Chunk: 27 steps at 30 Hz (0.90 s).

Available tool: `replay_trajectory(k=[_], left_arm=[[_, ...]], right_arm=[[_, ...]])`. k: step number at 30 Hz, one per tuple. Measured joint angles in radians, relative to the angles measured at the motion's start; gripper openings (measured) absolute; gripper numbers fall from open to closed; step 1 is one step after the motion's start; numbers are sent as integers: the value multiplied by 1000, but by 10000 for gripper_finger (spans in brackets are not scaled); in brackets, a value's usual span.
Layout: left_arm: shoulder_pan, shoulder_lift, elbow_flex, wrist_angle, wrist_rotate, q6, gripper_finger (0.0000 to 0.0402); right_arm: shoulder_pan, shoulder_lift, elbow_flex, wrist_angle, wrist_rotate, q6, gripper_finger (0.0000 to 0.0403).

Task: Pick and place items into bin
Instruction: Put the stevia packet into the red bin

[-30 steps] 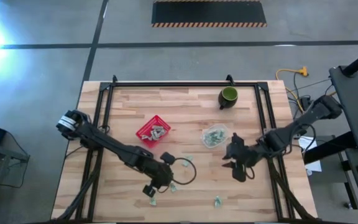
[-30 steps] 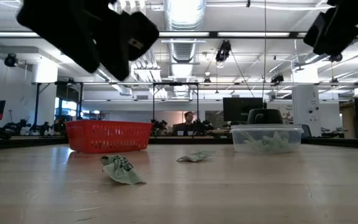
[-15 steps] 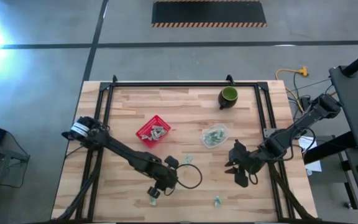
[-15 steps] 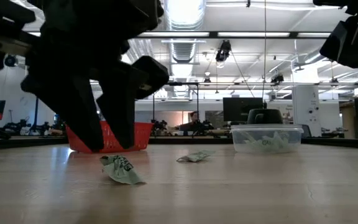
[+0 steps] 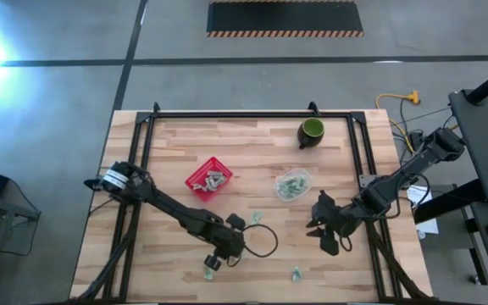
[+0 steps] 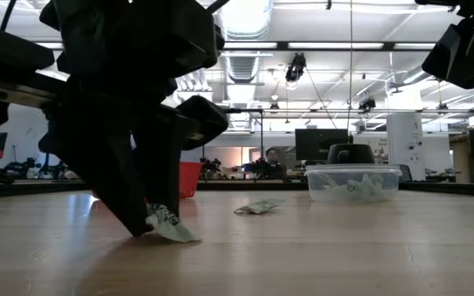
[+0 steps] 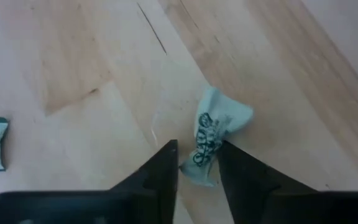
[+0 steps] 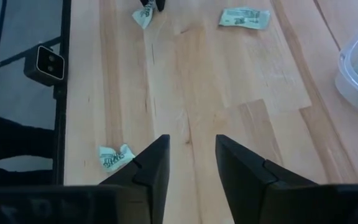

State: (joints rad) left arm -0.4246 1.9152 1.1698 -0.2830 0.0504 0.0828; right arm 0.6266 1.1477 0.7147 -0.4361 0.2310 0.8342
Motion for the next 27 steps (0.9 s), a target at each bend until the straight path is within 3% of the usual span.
replay_trajectory(k=[7,14,27], left_arm=[[4,-13,0,-33,-3,-61,8],[7,-100,0,-129,-104,-103,5],[93,-424,-24,-520,-488,-113,1]], right_arm=[[0,0,0,1,-1,3,113],[0,0,0,6,1,5,105],[0,0,-5,9,26,27,102]])
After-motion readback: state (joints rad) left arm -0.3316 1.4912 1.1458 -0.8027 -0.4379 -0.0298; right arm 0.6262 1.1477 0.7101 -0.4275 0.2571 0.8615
